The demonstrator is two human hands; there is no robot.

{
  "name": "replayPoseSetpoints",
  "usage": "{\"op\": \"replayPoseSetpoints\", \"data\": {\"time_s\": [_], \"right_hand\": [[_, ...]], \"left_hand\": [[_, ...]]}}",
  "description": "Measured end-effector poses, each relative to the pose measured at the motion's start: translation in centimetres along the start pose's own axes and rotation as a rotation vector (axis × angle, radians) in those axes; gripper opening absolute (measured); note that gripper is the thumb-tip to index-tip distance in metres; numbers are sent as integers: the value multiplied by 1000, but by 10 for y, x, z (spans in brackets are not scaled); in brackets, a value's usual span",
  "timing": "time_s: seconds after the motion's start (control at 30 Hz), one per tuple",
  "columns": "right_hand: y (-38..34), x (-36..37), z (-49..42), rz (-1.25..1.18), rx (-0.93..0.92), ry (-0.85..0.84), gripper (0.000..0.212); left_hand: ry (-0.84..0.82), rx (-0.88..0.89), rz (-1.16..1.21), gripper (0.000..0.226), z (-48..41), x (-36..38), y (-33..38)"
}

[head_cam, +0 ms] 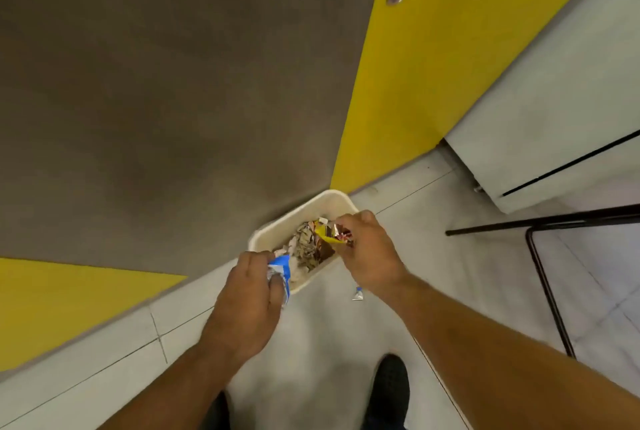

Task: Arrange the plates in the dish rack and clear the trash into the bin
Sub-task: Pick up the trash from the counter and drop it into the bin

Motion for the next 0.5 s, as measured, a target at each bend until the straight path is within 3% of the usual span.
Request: {"op": "replayPoseSetpoints", "data": {"time_s": [0.17,0.3,0.5], "right_hand": [[16,50,-83,427,-243,37,32],[52,88,-123,414,-103,9,32],[69,115,-139,436,-29,-210,23]], "left_hand": [[115,115,-14,36,-27,39,-15],[113,99,0,38,-48,65,-29],[62,19,-5,38,-98,100,-36]]}}
Point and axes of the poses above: each hand's wrist, its own z-axis away from the middle knuckle, its own x-axis out of the palm, y = z × x, the point moved 6 cm from there along -z, towards the middle knuckle, and after that the axes turned 7 degrees about -z, right-handed, at the moved point
